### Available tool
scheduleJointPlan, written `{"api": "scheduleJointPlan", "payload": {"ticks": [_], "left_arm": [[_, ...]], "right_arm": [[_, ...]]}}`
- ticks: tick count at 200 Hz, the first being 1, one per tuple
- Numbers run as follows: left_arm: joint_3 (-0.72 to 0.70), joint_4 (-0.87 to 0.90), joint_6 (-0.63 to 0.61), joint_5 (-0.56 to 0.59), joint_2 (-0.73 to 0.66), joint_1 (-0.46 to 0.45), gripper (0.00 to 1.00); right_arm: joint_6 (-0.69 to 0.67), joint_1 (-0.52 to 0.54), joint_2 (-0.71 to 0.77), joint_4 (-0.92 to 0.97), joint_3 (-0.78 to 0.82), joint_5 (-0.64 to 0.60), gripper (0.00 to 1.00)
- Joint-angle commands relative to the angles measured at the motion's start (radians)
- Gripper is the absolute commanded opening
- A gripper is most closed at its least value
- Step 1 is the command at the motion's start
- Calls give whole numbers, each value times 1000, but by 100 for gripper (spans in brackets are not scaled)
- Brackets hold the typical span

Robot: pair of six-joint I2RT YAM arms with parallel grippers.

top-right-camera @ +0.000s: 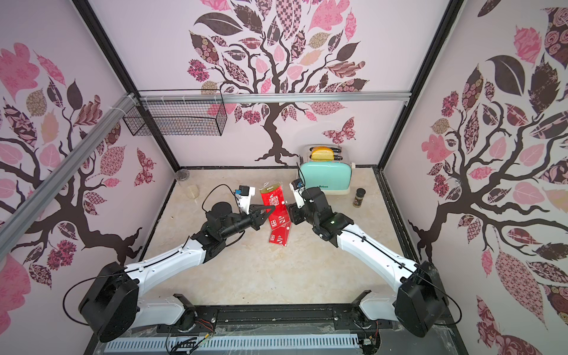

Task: Open the ruler set and take out the ruler
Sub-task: Open the ruler set bag.

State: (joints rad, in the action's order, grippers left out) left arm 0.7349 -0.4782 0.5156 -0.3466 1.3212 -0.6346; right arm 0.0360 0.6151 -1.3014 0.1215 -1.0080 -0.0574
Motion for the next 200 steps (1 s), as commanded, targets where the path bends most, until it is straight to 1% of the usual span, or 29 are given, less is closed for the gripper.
{"api": "scheduleJointPlan", "payload": {"ticks": [1,12,38,60,81,101,124,149,176,200], "left_arm": [[15,-43,6,-54,-16,0,0],[14,-47,5,-63,-14,2,0],[8,-55,4,-75,-17,3,0],[3,-60,1,-89,-25,6,0],[-1,-58,1,-91,-33,10,0],[-5,-57,7,-94,-36,16,0],[-4,-60,12,-103,-34,18,0],[-2,-71,23,-107,-31,19,0],[3,-80,34,-119,-27,19,0],[8,-89,42,-136,-22,19,0]], "right_arm": [[-17,5,8,-25,-39,14,60],[-21,4,6,-32,-40,24,59],[-43,2,7,-54,-34,108,59],[-56,1,-1,-55,-39,147,57],[-60,-1,2,-74,-29,150,54],[-61,0,31,-126,9,139,50],[-74,0,57,-159,29,134,48],[-94,0,79,-190,52,121,48],[-121,1,95,-214,83,128,55],[-140,1,90,-216,88,141,56]]}}
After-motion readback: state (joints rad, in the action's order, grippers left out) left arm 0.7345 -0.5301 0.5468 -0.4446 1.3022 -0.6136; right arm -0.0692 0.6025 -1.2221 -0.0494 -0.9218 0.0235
